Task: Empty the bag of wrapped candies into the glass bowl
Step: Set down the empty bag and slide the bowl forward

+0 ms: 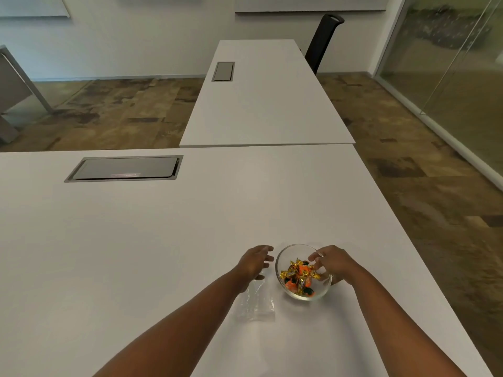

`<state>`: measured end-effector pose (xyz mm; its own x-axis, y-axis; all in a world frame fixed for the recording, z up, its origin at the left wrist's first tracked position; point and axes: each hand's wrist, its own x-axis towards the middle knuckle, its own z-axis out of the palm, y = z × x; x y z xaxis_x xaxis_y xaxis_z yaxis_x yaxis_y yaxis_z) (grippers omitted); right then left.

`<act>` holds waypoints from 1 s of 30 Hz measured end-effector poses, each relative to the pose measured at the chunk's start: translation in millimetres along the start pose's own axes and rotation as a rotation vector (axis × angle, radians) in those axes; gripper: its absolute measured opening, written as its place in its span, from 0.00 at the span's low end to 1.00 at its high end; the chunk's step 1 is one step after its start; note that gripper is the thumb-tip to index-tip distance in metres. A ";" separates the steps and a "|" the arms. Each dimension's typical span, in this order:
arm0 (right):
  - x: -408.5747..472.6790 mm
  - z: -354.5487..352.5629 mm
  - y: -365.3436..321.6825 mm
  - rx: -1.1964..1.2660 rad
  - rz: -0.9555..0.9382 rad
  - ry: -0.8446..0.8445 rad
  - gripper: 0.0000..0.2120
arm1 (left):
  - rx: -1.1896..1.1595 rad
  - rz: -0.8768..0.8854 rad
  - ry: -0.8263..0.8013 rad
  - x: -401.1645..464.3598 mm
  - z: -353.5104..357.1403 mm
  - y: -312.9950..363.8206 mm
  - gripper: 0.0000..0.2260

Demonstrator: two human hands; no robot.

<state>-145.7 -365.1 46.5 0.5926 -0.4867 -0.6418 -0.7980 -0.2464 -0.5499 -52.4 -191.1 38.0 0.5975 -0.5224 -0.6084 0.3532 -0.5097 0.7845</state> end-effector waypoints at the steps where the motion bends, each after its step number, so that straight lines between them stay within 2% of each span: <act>1: -0.5 -1.5 -2.8 0.018 -0.003 0.000 0.12 | -0.007 -0.017 -0.015 -0.8 1.8 2.0 0.18; 6: -3.5 -3.9 -20.2 0.044 -0.068 0.019 0.12 | -0.119 -0.144 -0.163 -6.2 5.9 6.4 0.25; 10: -1.5 0.9 -30.1 0.090 -0.085 0.071 0.13 | -0.299 -0.161 -0.154 -8.1 6.7 12.0 0.24; 12: -0.3 4.3 -32.8 0.255 -0.066 0.082 0.16 | -0.367 -0.139 -0.109 -6.4 4.8 16.1 0.23; 16: -1.7 7.4 -38.1 0.737 0.009 -0.089 0.20 | -0.456 -0.101 -0.018 -1.1 -1.3 27.7 0.23; 19: 3.0 10.2 -41.9 0.901 -0.002 -0.136 0.21 | -0.466 -0.103 0.020 3.5 -2.9 36.8 0.22; 30: 39.1 11.1 -78.2 0.860 -0.055 0.041 0.18 | -0.488 -0.116 0.070 39.0 -18.3 66.6 0.22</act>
<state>-58.9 -355.6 58.5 0.6108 -0.5265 -0.5914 -0.3979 0.4417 -0.8041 7.6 -232.9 68.7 0.5754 -0.4257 -0.6984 0.7055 -0.1735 0.6871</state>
